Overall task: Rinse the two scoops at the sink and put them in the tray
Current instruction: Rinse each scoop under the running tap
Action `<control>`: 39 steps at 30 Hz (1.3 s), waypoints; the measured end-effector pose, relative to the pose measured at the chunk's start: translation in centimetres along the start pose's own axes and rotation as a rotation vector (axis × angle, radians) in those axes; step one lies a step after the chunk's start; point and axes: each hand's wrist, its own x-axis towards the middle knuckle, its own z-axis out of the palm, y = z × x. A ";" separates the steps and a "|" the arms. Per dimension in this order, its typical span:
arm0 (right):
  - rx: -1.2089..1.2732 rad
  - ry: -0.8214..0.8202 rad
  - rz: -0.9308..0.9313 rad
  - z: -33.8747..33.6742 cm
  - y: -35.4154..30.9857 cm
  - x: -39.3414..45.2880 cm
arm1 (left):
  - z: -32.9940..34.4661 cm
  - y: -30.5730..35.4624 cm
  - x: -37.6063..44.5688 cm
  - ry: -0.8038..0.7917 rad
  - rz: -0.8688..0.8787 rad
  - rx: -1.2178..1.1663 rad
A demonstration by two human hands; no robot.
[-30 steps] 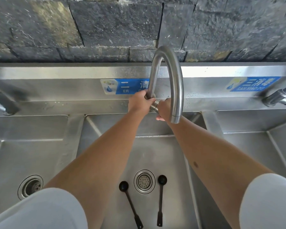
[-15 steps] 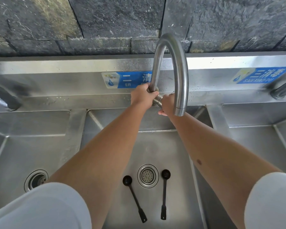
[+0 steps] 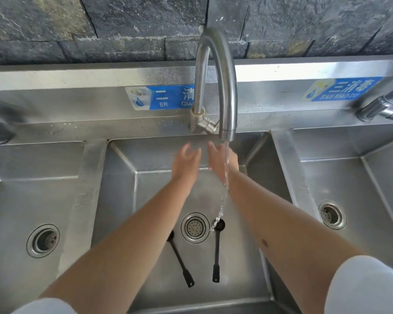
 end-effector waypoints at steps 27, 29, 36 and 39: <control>-0.128 -0.203 0.366 7.7 28.8 -7.2 | 4.8 -26.0 -7.9 -0.392 -0.476 0.307; -0.172 -0.218 0.346 7.5 28.9 -7.1 | 4.8 -26.1 -8.0 -0.394 -0.529 0.227; -0.072 -0.316 0.314 4.9 26.1 -9.8 | 2.6 -22.7 -9.6 -0.373 -0.612 0.129; 0.110 -0.326 0.422 3.3 23.2 -11.9 | 1.5 -20.1 -10.5 -0.325 -0.585 0.062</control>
